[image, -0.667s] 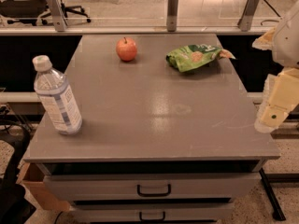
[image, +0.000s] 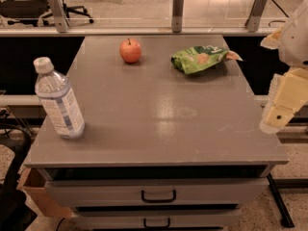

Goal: Move green rice chip bag near blue plastic bottle

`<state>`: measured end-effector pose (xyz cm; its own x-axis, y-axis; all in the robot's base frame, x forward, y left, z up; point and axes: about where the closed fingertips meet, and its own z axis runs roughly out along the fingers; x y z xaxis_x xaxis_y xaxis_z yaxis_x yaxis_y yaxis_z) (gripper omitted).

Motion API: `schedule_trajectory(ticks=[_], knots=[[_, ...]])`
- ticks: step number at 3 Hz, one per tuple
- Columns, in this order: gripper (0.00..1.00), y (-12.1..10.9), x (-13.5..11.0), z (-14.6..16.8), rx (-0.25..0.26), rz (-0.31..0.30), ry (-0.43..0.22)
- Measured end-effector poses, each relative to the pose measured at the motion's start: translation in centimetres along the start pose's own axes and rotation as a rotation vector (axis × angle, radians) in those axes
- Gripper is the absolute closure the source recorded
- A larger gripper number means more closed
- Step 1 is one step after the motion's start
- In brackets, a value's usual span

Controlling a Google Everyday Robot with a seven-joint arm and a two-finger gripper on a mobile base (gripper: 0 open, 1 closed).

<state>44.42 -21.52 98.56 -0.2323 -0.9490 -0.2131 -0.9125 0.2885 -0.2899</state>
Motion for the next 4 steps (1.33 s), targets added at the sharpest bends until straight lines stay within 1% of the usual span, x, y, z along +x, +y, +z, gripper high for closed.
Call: schedule_trajectory(ticks=[1, 2, 3, 4], knots=[[0.00, -2.3, 1.0, 1.5, 0.069, 0.057, -0.002], [0.00, -4.9, 1.8, 3.7, 0.167, 0.127, -0.069], [0.00, -9.2, 0.6, 5.2, 0.268, 0.155, -0.186], [0.00, -11.8, -0.5, 4.6, 0.360, 0.157, -0.242]])
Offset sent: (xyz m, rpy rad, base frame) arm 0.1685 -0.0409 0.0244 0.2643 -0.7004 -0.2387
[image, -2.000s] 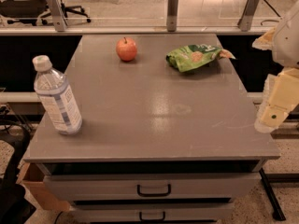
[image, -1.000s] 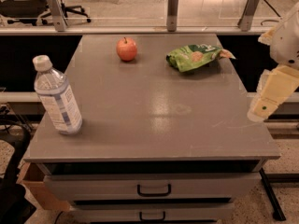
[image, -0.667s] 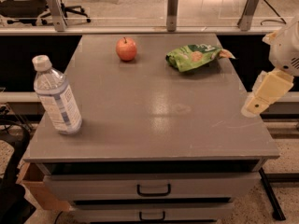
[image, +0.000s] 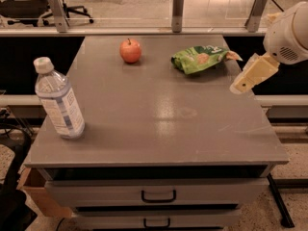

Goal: Move green rice chip bag near blue plastic bottle

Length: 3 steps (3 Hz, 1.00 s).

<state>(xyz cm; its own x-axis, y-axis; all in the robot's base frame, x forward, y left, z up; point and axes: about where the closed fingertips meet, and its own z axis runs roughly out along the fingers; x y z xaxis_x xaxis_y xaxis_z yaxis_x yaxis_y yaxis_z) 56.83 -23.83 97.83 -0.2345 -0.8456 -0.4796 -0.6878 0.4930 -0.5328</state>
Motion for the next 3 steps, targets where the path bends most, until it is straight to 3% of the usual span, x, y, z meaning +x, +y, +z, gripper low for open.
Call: schedule_trajectory(ticks=[1, 2, 3], knots=[[0.00, 0.0, 0.0, 0.0, 0.000, 0.000, 0.000], [0.00, 0.1, -1.1, 2.1, 0.022, 0.009, -0.038], [0.00, -0.3, -4.4, 7.3, 0.040, 0.003, -0.140]])
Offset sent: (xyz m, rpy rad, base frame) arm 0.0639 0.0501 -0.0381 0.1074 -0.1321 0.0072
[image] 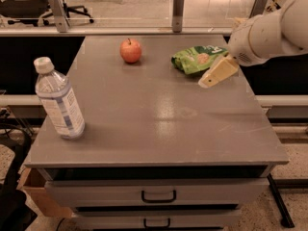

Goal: Move green rice chip bag near blue plastic bottle

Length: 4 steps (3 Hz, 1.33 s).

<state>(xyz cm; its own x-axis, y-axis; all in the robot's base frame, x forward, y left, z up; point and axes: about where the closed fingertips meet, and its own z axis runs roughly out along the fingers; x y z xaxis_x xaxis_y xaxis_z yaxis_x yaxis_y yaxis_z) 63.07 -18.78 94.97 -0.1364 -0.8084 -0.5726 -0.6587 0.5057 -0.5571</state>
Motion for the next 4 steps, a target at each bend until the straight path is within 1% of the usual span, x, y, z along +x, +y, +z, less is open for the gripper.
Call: schedule_trajectory(ticks=[1, 2, 3, 4], knots=[[0.00, 0.1, -2.0, 4.8, -0.010, -0.020, -0.055], [0.00, 0.1, -3.4, 8.0, -0.018, -0.029, -0.084], [0.00, 0.3, -4.0, 10.6, -0.021, -0.029, -0.101], [0.00, 0.9, -3.2, 12.8, -0.032, -0.004, -0.096]])
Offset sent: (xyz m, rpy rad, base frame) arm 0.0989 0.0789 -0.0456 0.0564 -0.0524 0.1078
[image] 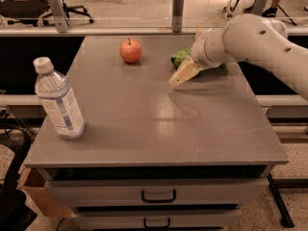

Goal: Move green rice chip bag near blue plastic bottle

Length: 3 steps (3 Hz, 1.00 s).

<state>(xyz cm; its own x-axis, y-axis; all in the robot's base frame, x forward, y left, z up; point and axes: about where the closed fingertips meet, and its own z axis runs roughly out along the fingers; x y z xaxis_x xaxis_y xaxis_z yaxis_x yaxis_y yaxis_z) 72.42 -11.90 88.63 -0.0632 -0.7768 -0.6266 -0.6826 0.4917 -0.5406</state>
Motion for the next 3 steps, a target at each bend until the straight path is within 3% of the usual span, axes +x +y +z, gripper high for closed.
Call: schedule_trajectory(ticks=[1, 3], knots=[[0.00, 0.69, 1.74, 1.61, -0.011, 0.039, 0.014], [0.00, 0.50, 1.98, 1.74, -0.009, 0.065, 0.016]])
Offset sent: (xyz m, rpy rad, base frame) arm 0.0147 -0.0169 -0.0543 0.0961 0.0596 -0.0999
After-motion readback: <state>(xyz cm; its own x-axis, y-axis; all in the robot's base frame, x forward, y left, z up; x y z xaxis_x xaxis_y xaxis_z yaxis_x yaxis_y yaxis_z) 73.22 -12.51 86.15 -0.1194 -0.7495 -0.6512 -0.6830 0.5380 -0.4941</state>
